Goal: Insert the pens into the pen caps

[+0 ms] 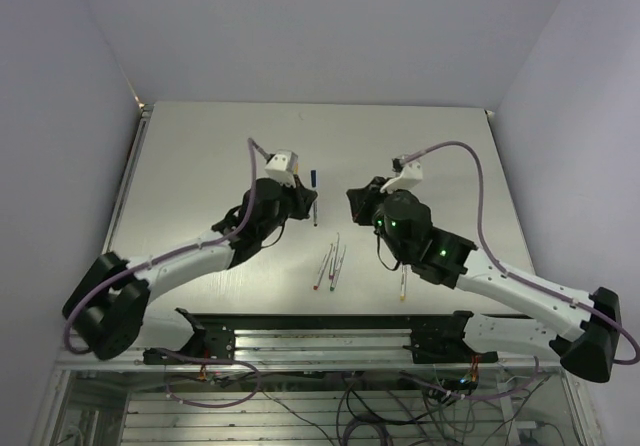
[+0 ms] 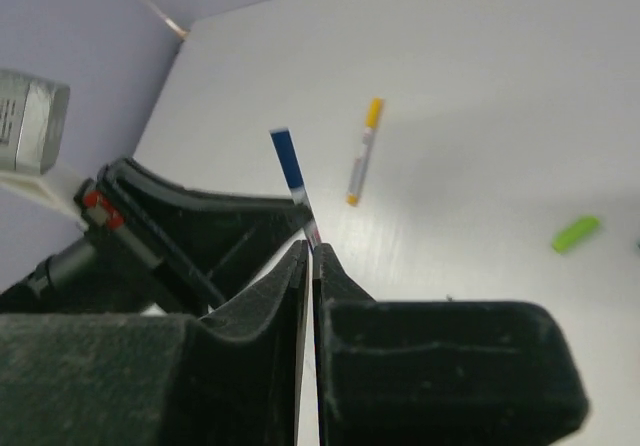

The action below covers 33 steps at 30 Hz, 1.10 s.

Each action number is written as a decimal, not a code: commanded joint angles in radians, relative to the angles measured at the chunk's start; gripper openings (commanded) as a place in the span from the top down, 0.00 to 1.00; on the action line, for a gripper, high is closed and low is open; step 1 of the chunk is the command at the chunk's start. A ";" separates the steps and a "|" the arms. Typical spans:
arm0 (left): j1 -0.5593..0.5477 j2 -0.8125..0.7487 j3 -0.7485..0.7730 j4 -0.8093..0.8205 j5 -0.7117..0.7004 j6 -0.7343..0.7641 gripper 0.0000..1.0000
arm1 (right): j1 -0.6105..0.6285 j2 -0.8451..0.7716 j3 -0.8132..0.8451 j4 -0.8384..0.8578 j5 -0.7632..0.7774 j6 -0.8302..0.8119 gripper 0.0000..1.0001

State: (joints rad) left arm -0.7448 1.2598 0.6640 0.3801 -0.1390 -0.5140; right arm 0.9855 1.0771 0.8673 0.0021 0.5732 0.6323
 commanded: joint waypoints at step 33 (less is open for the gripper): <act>0.179 0.866 0.763 -0.458 -0.123 0.101 0.90 | 0.000 -0.190 -0.100 -0.452 0.136 0.240 0.78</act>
State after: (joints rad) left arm -0.5755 2.0884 1.3846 -0.0353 -0.2382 -0.3939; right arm 0.9848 0.8864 0.7837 -0.4812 0.7040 0.8928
